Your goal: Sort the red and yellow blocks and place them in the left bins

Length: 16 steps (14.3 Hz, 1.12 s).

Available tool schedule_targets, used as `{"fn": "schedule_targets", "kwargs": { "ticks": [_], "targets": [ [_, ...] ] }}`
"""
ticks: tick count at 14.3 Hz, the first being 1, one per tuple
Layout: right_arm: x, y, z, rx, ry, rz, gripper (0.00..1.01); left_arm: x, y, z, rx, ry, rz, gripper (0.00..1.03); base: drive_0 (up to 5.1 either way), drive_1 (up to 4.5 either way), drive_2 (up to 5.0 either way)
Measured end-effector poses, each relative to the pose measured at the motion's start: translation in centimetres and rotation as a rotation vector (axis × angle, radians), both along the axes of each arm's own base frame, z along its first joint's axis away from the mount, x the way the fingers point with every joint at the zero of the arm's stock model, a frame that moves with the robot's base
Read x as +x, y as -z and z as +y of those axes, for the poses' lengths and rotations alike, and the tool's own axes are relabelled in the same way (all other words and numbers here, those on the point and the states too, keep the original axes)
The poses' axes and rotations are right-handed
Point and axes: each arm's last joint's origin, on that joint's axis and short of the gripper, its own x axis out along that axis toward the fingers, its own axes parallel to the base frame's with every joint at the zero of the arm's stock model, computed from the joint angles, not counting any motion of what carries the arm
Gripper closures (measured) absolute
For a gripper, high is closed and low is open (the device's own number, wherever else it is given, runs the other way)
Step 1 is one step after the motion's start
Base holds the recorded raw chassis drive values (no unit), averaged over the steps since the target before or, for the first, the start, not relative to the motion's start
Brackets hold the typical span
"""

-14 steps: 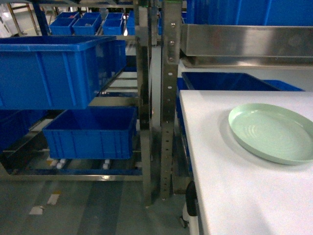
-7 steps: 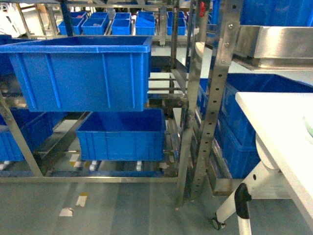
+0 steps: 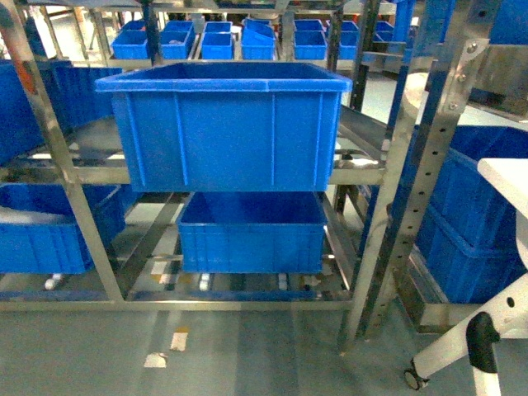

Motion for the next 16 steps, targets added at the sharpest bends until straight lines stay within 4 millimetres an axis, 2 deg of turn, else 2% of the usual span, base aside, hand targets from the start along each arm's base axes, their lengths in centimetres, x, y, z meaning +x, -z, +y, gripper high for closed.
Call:
{"fn": "schedule_targets", "kwargs": {
  "ticks": [16],
  "targets": [
    [0.01,-0.04,0.0,0.0,0.0,-0.005,0.74,0.0,0.01,-0.02,-0.001,0.003,0.001,0.76,-4.9,2.49,2.5]
  ]
}}
